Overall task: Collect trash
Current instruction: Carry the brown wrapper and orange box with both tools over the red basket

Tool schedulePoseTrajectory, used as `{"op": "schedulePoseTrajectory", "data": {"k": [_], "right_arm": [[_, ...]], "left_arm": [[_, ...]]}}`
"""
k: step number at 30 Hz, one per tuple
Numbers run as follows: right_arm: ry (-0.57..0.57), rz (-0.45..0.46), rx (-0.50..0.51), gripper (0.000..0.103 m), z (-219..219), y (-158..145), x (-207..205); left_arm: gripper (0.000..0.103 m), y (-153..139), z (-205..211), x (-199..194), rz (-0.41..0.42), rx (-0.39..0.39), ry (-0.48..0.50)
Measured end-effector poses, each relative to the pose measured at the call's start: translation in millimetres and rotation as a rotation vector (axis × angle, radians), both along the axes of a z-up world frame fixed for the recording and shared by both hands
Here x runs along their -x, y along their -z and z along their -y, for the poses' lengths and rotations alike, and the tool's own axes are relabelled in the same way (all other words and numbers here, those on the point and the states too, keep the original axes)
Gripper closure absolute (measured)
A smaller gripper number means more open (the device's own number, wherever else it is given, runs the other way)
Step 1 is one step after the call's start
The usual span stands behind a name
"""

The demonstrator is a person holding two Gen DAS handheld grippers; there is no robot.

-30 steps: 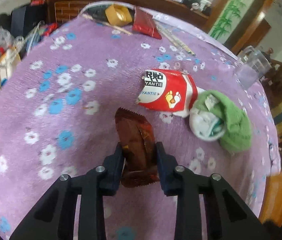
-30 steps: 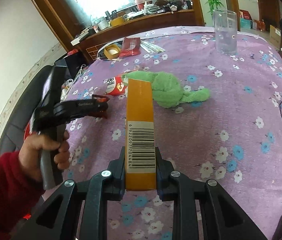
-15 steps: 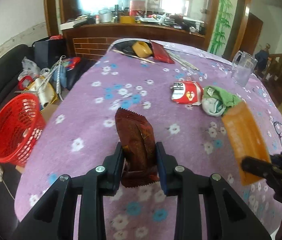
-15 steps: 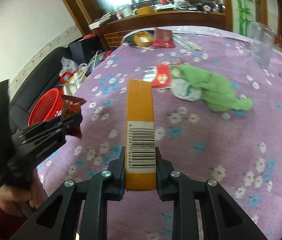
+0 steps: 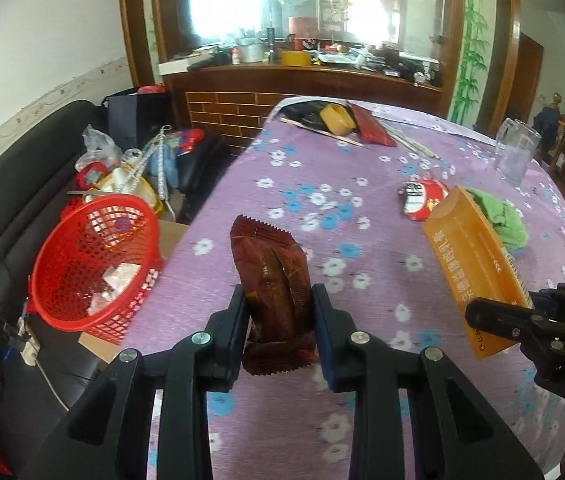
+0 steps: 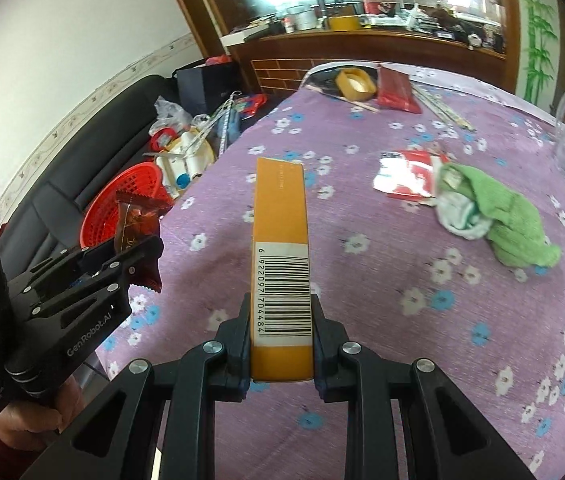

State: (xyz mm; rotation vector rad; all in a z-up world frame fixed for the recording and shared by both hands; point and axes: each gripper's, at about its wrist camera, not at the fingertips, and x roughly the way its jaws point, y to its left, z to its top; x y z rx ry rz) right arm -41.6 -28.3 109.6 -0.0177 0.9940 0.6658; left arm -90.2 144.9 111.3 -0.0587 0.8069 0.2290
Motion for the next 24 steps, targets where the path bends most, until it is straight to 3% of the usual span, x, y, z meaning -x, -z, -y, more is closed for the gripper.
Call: {"op": "schedulePoseTrajectory", "data": {"k": [24], "right_arm": [[-0.072,0.036,0.004,0.077,-72.1,-18.0,7.8]], "left_arm": [[0.073,-19.0,-62.3,14.7,0.06,-0.005,-0.049]]}}
